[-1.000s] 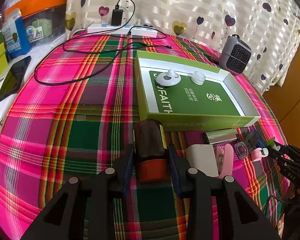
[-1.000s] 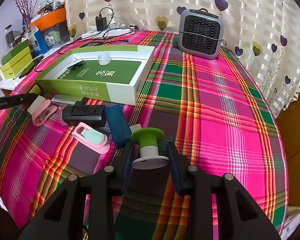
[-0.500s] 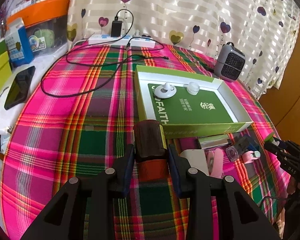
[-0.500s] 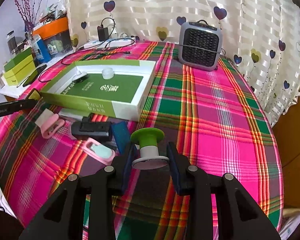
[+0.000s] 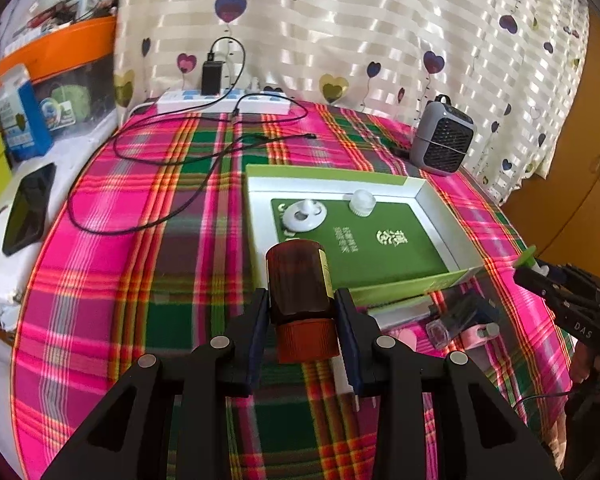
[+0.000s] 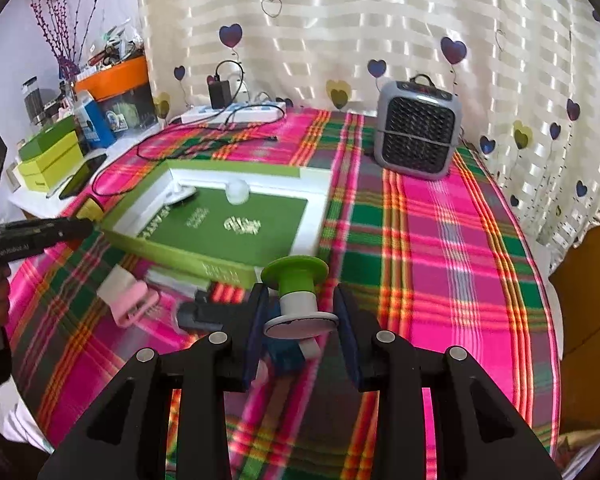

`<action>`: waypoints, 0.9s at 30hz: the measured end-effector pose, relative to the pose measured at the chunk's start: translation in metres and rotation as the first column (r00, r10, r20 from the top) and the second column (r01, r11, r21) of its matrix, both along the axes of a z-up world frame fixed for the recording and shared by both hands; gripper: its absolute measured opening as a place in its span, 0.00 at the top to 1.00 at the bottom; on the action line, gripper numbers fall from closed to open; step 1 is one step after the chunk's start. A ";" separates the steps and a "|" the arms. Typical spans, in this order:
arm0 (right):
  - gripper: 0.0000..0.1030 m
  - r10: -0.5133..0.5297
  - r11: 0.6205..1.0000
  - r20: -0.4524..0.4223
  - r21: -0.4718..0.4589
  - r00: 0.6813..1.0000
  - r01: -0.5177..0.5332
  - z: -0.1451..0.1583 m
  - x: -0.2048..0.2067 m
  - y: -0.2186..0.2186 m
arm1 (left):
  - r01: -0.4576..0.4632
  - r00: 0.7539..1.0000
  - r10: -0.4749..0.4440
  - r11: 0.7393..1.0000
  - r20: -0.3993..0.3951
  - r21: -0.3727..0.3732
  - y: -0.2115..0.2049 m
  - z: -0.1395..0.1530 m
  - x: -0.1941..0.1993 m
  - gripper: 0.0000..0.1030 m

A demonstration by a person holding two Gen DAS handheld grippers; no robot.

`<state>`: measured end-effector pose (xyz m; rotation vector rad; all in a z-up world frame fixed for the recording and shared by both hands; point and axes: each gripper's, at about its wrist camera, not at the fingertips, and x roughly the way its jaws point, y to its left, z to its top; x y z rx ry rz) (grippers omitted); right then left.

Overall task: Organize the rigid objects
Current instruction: 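Carry the bottle with the left tool while the right tool carries the suction holder into the tray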

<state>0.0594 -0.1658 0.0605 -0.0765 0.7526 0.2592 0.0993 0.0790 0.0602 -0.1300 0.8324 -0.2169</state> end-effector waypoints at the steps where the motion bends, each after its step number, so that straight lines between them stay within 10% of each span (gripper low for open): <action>1: 0.66 0.002 1.000 0.000 0.004 1.000 -0.002 0.001 0.003 0.002 | 0.009 1.000 -0.009 1.000 -0.003 -0.006 -0.003 0.001 0.004 0.70; 27: 0.66 0.016 1.000 -0.083 -0.007 0.996 -0.017 -0.026 0.122 0.046 | 0.111 0.992 -0.114 0.993 -0.062 -0.045 -0.062 -0.023 0.117 0.70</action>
